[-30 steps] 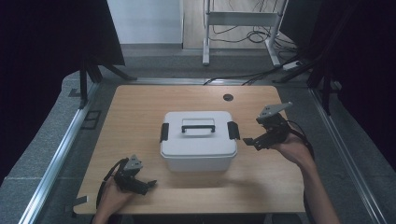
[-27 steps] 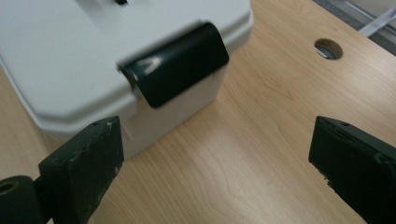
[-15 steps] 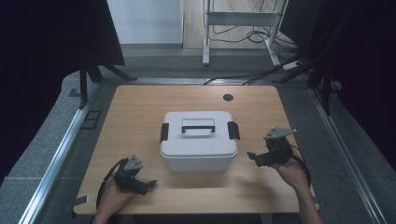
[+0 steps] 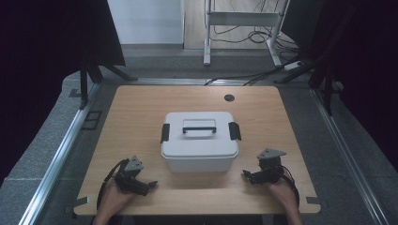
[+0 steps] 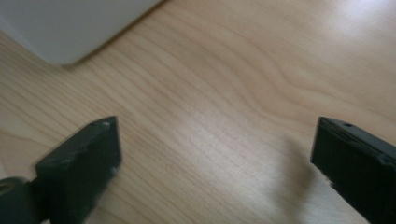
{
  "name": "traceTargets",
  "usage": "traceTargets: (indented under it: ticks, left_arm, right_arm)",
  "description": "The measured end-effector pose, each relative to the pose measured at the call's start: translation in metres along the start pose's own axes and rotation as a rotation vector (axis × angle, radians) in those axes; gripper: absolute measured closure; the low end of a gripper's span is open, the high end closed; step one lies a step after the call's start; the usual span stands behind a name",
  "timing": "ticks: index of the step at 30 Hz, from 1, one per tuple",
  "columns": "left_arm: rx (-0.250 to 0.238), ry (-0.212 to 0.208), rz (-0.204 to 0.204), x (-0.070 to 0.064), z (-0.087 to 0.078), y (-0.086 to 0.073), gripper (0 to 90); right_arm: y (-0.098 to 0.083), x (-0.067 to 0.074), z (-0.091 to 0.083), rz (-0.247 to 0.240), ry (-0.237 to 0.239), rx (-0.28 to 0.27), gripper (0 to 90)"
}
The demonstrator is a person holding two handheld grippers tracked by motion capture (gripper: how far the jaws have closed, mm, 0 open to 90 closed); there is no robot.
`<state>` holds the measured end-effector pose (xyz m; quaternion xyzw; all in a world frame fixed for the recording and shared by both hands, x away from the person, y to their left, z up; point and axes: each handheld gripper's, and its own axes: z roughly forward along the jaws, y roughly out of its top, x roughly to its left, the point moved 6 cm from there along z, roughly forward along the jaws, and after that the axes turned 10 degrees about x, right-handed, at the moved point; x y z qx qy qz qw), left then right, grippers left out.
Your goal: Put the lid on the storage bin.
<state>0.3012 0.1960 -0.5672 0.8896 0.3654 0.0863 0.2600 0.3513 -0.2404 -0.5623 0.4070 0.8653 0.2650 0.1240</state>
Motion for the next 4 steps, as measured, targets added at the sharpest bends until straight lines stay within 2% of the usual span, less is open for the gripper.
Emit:
traceTargets:
  ticks: [4]
  left_arm:
    - [0.000, 0.000, 0.000, -0.0001, 0.0000, -0.0001, 0.0]
  right_arm:
    - [-0.0004, -0.0006, 0.0002, 0.012, -0.003, 0.003, 0.0]
